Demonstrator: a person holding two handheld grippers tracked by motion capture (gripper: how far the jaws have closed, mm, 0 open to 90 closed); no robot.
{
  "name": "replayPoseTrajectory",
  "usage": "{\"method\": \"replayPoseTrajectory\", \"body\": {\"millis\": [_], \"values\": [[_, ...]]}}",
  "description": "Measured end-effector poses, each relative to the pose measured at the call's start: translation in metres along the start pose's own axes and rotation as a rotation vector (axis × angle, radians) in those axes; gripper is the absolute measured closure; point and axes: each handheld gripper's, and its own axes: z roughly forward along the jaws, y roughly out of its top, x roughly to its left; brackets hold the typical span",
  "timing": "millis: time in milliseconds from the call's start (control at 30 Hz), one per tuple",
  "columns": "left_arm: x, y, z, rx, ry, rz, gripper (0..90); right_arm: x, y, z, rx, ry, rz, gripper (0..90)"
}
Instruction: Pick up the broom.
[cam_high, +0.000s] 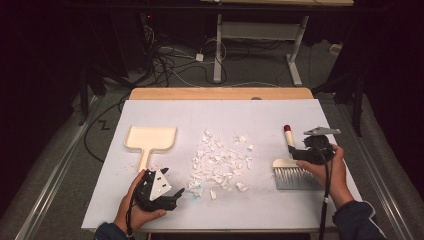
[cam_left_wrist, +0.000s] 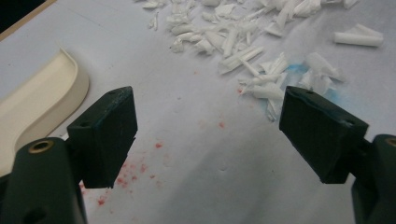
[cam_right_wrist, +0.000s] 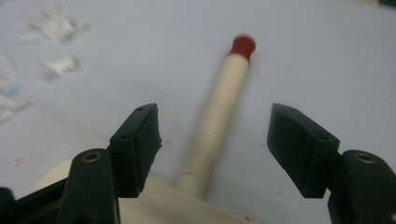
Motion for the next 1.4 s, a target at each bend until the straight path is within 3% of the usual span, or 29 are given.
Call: {"method": "replayPoseTrajectory", "body": {"millis": [33,100,200,367,433,467,767,967,1200,1267,1300,1333,1367,1400], "values": [[0.000,0.000,0.000,0.000,0.000,0.000,18.1,0.000,0.000,0.000,0.000,0.000,0.000,35.4],[0.000,0.000,-0.001,0.000,-0.002,0.003,18.4,0.000,-0.001,0.021,0.081,-0.007,0.037,36.9],[-0.001,-0.001,0.000,0.016,0.001,0.022,18.4,-0.003,-0.005,0.032,0.138,0.035,0.072,38.4],[-0.004,-0.001,0.001,0.026,-0.008,0.038,18.6,-0.003,-0.005,0.032,0.135,0.049,0.072,45.1],[-0.005,0.000,0.001,0.029,-0.009,0.044,18.5,-0.001,-0.005,0.032,0.120,0.043,0.093,64.0],[-0.005,0.000,0.001,0.029,-0.009,0.044,18.5,-0.001,-0.005,0.033,0.109,0.047,0.109,67.1],[-0.005,0.001,0.004,0.040,-0.019,0.046,18.8,-0.001,-0.004,0.034,0.097,0.049,0.088,71.2],[-0.005,0.001,0.002,0.033,-0.015,0.036,18.9,-0.005,-0.008,0.032,0.056,0.083,0.082,71.3],[-0.006,0.000,0.000,0.035,-0.014,0.029,19.0,-0.007,-0.012,0.001,-0.077,0.103,0.036,71.3],[-0.006,0.001,0.000,0.030,-0.017,0.019,19.1,-0.007,-0.013,-0.005,-0.103,0.105,0.030,71.3],[-0.005,0.002,-0.001,0.024,-0.024,-0.004,19.3,-0.008,-0.015,-0.016,-0.147,0.112,0.023,71.3],[-0.005,0.002,-0.001,0.024,-0.024,-0.004,19.4,-0.008,-0.015,-0.016,-0.147,0.112,0.023,71.3],[-0.005,0.005,-0.004,-0.004,-0.037,-0.038,19.6,-0.009,-0.018,-0.027,-0.194,0.115,0.018,71.4],[-0.005,0.005,-0.004,-0.004,-0.037,-0.038,19.6,-0.009,-0.018,-0.027,-0.194,0.115,0.018,71.4]]}}
